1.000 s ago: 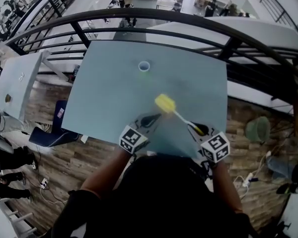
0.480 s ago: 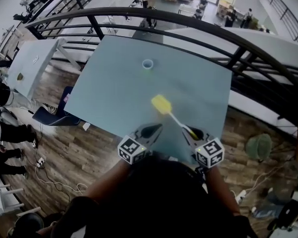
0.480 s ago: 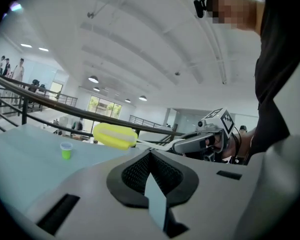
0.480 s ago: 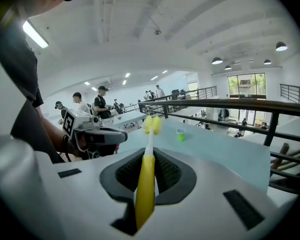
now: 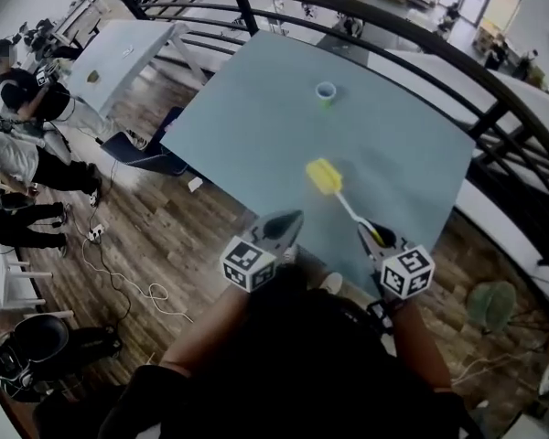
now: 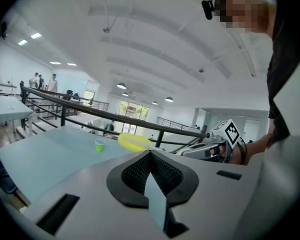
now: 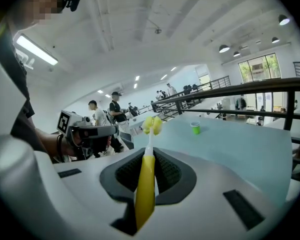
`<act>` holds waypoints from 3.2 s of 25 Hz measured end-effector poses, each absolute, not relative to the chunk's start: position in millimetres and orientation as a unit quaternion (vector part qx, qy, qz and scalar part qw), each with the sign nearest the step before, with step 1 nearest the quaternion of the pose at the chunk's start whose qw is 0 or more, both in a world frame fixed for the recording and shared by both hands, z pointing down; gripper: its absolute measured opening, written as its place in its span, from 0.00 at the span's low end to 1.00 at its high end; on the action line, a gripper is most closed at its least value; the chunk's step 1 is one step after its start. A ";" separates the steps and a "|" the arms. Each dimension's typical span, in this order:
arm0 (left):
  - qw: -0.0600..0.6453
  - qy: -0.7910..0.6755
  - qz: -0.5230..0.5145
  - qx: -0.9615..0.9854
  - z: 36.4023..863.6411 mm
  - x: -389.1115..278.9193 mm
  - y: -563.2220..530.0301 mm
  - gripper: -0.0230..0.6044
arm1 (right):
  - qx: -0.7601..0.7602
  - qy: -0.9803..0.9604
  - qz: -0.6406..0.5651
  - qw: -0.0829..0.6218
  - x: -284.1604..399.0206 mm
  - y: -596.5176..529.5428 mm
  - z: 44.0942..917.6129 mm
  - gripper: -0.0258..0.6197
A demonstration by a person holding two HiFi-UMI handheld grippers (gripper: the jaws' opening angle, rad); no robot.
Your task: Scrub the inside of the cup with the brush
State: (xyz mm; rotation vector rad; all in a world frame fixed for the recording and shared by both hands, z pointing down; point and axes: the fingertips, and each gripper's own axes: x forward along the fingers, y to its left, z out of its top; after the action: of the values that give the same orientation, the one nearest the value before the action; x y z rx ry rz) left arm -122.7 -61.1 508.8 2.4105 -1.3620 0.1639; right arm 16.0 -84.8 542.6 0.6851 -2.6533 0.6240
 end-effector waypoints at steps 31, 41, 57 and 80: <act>0.143 -0.412 0.062 0.898 501.3 -211.1 164.8 0.03 | 0.325 -0.921 0.179 0.115 -71.8 152.9 513.4 0.10; 0.124 -0.420 0.048 0.898 482.8 -198.9 197.1 0.03 | 0.335 -0.921 0.156 0.123 -49.2 194.6 497.0 0.10; 0.108 -0.393 0.048 0.912 473.5 -44.0 271.4 0.03 | 0.332 -0.924 0.137 0.130 80.5 280.7 488.1 0.10; 0.118 -0.420 0.045 0.899 478.8 23.5 338.6 0.03 | 0.309 -0.935 0.129 0.115 149.2 331.9 494.9 0.10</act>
State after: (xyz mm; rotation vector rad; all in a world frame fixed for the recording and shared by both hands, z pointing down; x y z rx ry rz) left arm 23.5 338.6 478.8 2.6279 -1.2290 0.1320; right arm 149.2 331.9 494.9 0.9057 -2.7414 0.3769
